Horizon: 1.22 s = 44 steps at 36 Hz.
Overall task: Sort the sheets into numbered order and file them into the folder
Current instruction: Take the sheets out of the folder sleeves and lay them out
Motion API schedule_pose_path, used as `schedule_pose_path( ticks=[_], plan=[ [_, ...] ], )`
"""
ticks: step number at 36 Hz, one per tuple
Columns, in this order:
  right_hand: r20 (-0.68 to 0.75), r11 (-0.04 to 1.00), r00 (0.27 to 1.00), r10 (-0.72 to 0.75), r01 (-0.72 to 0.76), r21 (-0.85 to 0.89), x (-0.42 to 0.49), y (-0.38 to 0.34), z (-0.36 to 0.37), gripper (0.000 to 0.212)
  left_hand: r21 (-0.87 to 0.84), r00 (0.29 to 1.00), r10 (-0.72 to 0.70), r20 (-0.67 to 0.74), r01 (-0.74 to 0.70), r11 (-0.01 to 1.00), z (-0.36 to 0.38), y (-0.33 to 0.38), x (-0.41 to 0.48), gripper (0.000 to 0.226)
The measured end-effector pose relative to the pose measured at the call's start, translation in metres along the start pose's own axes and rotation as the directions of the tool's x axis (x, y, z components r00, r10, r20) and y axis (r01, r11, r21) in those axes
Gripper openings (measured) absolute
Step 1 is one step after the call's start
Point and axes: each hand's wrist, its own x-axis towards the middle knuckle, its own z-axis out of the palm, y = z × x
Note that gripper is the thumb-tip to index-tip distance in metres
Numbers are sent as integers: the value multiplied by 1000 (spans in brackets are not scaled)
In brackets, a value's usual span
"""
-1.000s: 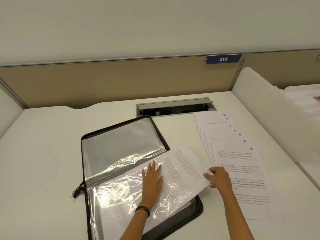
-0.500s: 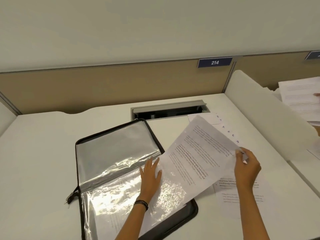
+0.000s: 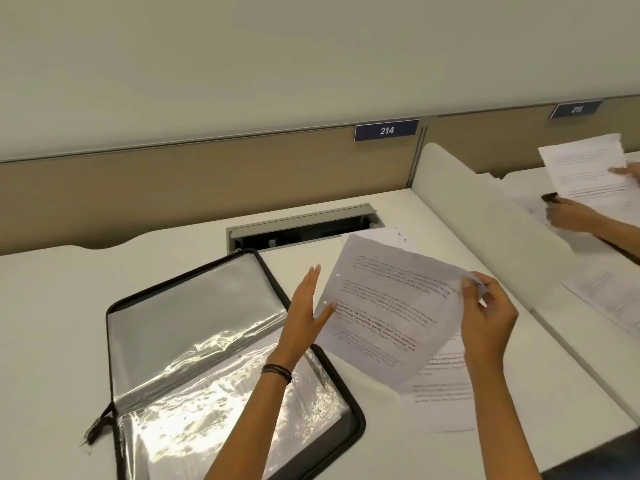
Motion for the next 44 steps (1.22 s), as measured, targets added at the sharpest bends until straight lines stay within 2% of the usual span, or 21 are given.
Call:
schedule_pose_path(
  ticks=[3,6,8,12,17,19,24,28,32,34,38,44],
  plan=[
    [2,1000,1000,-20,20,-23,5,2,-6,8,-23,999,30,20,-30,999,5,7,4,62],
    [10,999,1000,-19,19,-36,12,7,-11,9,-56,998,48,-30,-50,997,10,18,2,31],
    [11,999,999,-34,35,-42,17,10,-14,9,-38,997,35,-62,-38,999,16,21,2,20],
    [23,995,997,-79,81,-61,26,15,-23,17,-64,995,36,-94,-42,997,29,28,3,12],
    [5,970,989,-148,146,-195,32,26,-33,50,-180,992,-26,-124,3,984,43,37,3,17],
    [17,958,987,-159,159,-239,33,34,-37,51,-219,992,-64,-105,40,975,50,37,2,17],
    [95,944,987,-132,154,-293,33,57,-48,39,-324,976,-216,-23,197,925,75,32,-4,16],
    [206,922,978,-24,101,-374,31,85,-56,31,-393,944,-328,31,313,865,102,31,-15,13],
    [320,882,943,89,74,-465,23,108,-60,28,-445,916,-395,65,381,810,128,29,-28,18],
    [360,863,922,143,62,-501,17,119,-61,28,-460,898,-429,98,423,781,141,24,-33,13],
    [420,828,869,263,20,-560,7,140,-64,32,-461,871,-460,173,484,743,158,16,-39,14],
    [470,778,803,367,11,-628,-4,161,-66,38,-405,846,-437,306,531,744,165,11,-44,16]
  ],
)
